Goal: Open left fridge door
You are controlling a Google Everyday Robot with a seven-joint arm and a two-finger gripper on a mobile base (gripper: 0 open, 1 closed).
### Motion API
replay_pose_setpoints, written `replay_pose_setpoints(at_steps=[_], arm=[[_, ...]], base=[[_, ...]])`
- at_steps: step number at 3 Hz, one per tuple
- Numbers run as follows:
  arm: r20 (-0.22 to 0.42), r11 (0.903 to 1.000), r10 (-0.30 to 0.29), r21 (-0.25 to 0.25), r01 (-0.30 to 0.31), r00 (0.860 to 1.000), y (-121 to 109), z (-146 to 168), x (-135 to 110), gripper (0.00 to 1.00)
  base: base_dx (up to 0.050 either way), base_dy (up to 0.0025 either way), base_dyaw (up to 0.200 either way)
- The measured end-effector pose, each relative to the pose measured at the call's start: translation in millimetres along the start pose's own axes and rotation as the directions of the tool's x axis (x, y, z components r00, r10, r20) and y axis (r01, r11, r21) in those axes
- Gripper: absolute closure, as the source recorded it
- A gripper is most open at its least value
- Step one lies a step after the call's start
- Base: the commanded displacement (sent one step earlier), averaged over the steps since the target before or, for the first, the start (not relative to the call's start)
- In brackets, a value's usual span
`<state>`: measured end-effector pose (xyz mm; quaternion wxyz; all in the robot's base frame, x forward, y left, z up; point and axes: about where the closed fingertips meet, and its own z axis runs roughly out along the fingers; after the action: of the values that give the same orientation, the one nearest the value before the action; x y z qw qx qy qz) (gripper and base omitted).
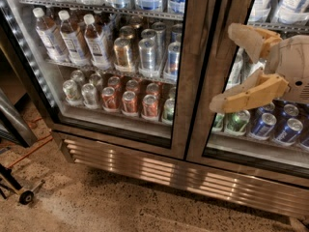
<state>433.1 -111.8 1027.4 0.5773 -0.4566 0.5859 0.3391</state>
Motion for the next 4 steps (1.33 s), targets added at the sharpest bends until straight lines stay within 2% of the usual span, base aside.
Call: replay_pose_setpoints(at_steps=[1,2,3,4], arm=[[0.000,1.0000,0.000,0.000,0.000,1.000,0.0,0.0,0.0,0.00],[-0.024,1.0000,0.006,0.003,-0.005,1.000,-13.2,9.9,-7.2,0.00],[-0.088,0.9999,0.003,0.015,-0.002,0.996,-31.3,32.1,-16.9,0.00],[-0.088,0.9999,0.003,0.015,-0.002,0.996,-31.3,32.1,-16.8,0.00]], base=[[0.000,0.00000,0.000],[0.000,0.00000,0.000],[0.000,0.00000,0.000],[0.000,0.00000,0.000]])
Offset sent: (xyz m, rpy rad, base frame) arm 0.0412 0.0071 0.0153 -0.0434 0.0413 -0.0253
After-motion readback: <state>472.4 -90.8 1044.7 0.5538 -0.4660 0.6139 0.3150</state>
